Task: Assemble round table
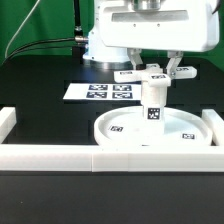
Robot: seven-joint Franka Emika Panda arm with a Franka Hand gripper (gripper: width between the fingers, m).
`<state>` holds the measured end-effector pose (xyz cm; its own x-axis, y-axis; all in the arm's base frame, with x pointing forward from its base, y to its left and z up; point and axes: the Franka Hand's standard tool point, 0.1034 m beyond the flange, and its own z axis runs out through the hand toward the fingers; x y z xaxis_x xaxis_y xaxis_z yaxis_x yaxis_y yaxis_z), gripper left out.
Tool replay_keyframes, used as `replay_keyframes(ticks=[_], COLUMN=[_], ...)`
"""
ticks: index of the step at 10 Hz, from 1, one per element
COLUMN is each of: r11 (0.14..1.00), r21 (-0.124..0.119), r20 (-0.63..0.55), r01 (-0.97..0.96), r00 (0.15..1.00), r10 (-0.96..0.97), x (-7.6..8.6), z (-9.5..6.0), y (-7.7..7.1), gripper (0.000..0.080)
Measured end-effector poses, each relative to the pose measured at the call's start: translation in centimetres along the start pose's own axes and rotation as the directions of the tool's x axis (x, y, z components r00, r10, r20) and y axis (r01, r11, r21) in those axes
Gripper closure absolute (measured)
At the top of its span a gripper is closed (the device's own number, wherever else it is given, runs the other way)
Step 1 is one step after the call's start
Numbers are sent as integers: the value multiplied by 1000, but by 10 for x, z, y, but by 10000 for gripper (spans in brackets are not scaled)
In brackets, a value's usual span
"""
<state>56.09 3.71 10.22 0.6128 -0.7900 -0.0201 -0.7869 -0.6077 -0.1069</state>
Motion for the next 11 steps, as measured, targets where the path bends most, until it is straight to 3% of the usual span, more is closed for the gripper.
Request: replay_keyframes(ticks=[3, 6, 9, 11], r11=[953, 835, 620, 550], r21=[0, 7, 10, 7], r20=[1, 27, 50, 48], r01=[-303, -551, -785, -835], r00=[953, 834, 619, 550], r10=[303, 551, 783, 834], x=[-1, -1, -1, -1], z=[0, 1, 2, 2], y=[0, 1, 0, 0], gripper=[357, 357, 357, 357])
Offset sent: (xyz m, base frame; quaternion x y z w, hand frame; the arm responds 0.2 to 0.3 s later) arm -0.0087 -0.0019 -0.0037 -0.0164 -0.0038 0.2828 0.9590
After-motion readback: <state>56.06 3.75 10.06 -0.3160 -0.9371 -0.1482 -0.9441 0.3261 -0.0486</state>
